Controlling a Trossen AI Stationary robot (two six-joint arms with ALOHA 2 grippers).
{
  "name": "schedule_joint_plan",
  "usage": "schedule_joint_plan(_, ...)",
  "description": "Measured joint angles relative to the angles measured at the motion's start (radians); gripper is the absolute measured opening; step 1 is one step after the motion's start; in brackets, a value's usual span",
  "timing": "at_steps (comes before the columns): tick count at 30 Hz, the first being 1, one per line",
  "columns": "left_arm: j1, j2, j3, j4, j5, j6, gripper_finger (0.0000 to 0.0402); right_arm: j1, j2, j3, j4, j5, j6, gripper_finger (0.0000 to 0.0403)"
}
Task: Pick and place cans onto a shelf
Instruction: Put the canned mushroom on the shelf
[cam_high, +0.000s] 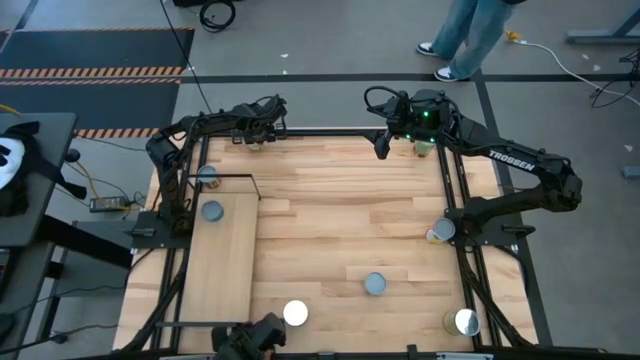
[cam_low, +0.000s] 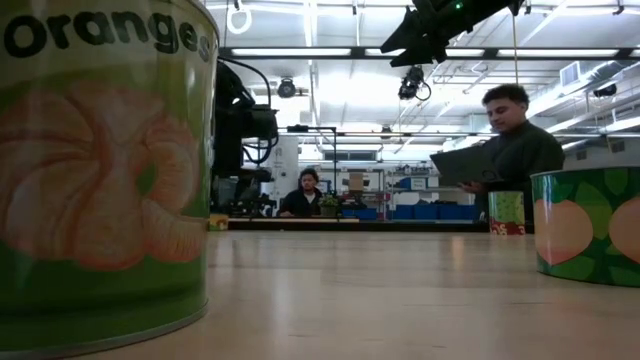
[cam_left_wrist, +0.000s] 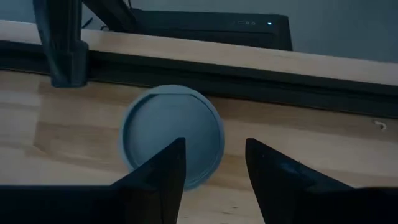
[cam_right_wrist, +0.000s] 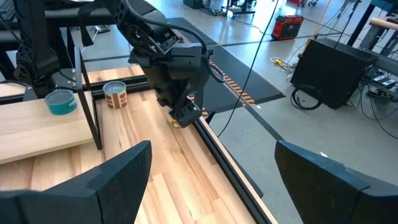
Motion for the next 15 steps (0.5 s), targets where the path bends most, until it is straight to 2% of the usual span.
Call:
schedule_joint_plan(3, 0.002, 0.013, -0.015, 0.017, 0.015, -0.003, 0.0172, 0.0, 0.0, 0.0, 0.0, 0.0, 0.0, 0.0348)
schedule_joint_plan(9, 0.003, 0.073, -0.016, 0.007, 0.115, -0.023, 0.0172, 0.0, 0.0, 0.0, 0.0, 0.0, 0.0, 0.0348)
schedule_joint_plan(12, -0.019, 0.075, -0.016, 0.006, 0.058, -0.02, 0.0172, 0.0, 0.0, 0.0, 0.0, 0.0, 0.0, 0.0348)
schedule_joint_plan(15, -0.026, 0.074, -0.001, -0.011, 0.052, 0.012, 0.0164, 0.0, 0.0, 0.0, 0.0, 0.0, 0.0, 0.0348)
